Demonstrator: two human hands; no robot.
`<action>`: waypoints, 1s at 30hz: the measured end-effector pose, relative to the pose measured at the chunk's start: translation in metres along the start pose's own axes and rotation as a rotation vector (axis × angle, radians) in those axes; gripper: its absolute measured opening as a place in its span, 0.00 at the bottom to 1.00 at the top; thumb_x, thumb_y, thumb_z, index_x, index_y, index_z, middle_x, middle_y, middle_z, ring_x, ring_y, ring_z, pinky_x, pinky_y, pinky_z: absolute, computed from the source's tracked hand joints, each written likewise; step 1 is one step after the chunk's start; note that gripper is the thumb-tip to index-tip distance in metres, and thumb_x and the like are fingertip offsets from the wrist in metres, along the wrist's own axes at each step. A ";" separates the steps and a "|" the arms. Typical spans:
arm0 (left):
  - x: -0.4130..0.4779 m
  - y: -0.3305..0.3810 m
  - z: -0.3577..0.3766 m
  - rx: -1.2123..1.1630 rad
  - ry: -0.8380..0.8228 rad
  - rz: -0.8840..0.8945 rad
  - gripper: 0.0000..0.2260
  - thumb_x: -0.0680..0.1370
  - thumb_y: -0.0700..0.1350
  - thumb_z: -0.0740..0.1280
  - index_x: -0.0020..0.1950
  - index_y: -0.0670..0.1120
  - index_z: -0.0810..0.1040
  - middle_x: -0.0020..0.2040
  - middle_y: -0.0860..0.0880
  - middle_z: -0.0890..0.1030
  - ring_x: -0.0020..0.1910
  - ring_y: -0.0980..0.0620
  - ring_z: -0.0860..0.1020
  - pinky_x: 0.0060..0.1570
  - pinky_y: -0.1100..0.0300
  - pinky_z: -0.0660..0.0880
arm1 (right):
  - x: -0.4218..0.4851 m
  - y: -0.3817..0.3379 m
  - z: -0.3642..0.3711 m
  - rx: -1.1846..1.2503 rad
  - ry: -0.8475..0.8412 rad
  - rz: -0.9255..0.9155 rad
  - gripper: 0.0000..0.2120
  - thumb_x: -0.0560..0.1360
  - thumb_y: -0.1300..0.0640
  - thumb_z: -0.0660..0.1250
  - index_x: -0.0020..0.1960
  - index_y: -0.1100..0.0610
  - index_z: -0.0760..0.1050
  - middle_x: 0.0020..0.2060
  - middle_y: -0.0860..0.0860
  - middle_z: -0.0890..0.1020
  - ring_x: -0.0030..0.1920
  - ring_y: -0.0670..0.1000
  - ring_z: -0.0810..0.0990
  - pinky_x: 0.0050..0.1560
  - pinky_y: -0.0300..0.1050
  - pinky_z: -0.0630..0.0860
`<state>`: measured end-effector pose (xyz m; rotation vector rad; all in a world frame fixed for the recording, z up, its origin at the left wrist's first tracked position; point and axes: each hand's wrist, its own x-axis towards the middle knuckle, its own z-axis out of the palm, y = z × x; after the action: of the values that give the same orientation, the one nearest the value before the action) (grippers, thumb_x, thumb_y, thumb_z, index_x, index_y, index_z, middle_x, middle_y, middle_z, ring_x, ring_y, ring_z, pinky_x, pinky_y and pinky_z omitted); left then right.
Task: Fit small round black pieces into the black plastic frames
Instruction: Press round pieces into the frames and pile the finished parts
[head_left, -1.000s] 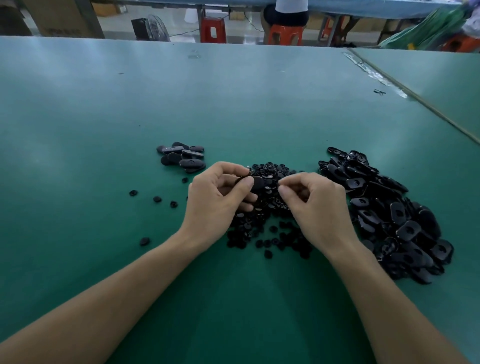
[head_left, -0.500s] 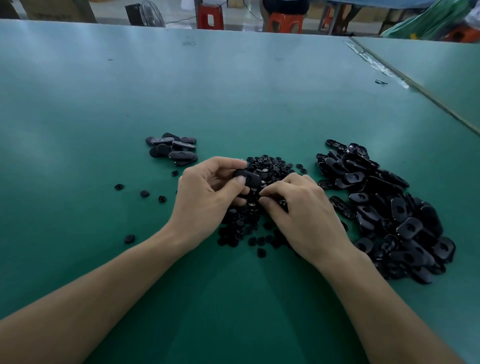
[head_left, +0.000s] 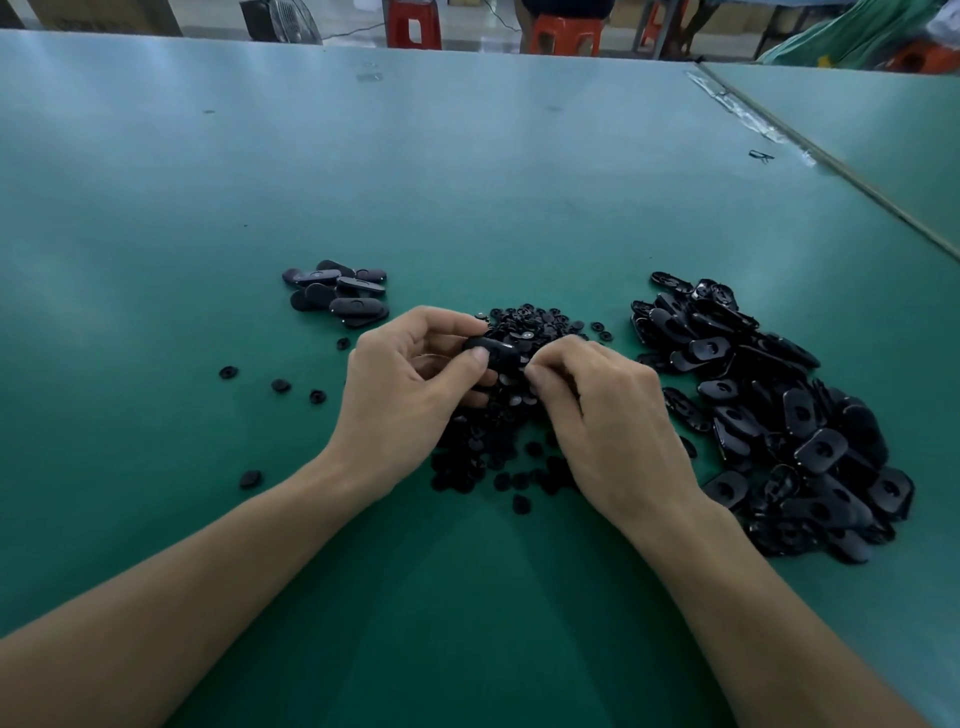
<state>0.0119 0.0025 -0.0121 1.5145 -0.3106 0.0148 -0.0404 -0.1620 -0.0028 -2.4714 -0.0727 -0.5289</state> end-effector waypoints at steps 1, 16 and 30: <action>0.000 0.000 0.000 -0.001 -0.001 -0.002 0.09 0.77 0.33 0.71 0.49 0.47 0.82 0.40 0.47 0.86 0.40 0.49 0.86 0.38 0.61 0.81 | 0.000 0.000 0.000 0.030 0.025 -0.002 0.07 0.82 0.54 0.63 0.49 0.56 0.78 0.39 0.46 0.79 0.40 0.48 0.77 0.44 0.47 0.74; -0.002 0.003 0.000 0.005 -0.007 -0.026 0.06 0.76 0.34 0.73 0.47 0.45 0.82 0.40 0.46 0.86 0.39 0.46 0.87 0.38 0.58 0.83 | -0.001 -0.001 -0.003 0.195 0.160 0.028 0.07 0.78 0.62 0.69 0.53 0.54 0.83 0.41 0.43 0.83 0.42 0.43 0.80 0.43 0.26 0.71; -0.004 0.007 0.003 0.041 -0.046 -0.006 0.09 0.75 0.31 0.73 0.44 0.46 0.83 0.38 0.47 0.86 0.38 0.48 0.86 0.38 0.61 0.82 | -0.003 -0.007 -0.001 0.373 0.103 0.125 0.07 0.74 0.61 0.74 0.46 0.49 0.84 0.40 0.43 0.83 0.41 0.43 0.82 0.42 0.30 0.74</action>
<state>0.0064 0.0007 -0.0057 1.5580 -0.3443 -0.0191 -0.0447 -0.1564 0.0003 -2.0683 0.0228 -0.5340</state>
